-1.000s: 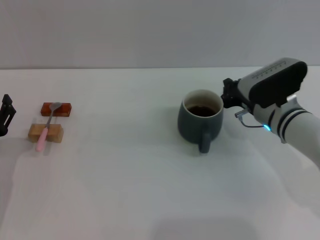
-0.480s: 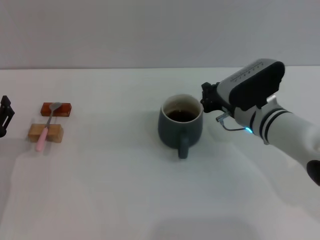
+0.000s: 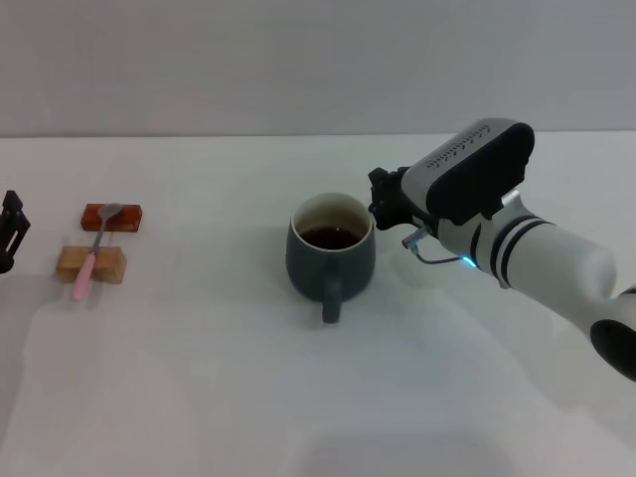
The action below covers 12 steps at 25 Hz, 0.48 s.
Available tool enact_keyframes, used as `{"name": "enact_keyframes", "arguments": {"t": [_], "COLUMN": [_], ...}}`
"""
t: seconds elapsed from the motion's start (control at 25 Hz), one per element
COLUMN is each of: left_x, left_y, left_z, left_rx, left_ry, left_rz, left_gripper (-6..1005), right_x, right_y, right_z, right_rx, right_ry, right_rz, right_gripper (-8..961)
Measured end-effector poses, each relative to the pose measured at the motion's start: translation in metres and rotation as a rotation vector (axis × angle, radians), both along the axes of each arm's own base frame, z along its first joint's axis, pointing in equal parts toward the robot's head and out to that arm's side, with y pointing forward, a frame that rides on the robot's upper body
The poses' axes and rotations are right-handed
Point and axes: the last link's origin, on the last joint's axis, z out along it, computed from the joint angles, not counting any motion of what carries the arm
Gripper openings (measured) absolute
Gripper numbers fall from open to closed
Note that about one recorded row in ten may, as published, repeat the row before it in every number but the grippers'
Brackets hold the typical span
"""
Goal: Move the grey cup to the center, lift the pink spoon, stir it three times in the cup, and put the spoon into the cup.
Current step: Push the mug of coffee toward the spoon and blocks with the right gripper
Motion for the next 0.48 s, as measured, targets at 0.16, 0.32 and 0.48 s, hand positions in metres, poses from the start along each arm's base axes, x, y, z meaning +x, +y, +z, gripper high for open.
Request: {"name": "enact_keyframes", "arguments": {"t": [0.16, 0.32, 0.48], "left_x": [0.0013, 0.0019, 0.0011], "left_y": [0.0016, 0.0024, 0.0016], "left_z": [-0.001, -0.0013, -0.0013], "left_rx": [-0.003, -0.004, -0.004], "left_ry": [-0.001, -0.001, -0.001], "left_rz": [-0.002, -0.004, -0.001], "left_gripper": [833, 833, 834], "right_x": [-0.0034, -0.006, 0.0002], "right_y": [-0.0023, -0.0042, -0.0067], "right_z": [-0.0035, -0.0059, -0.0023], "right_rx": [-0.015, -0.023, 0.002], "right_ry": [-0.001, 0.004, 0.027], "right_rz": [0.011, 0.017, 0.018], "right_gripper": [0, 0, 0]}}
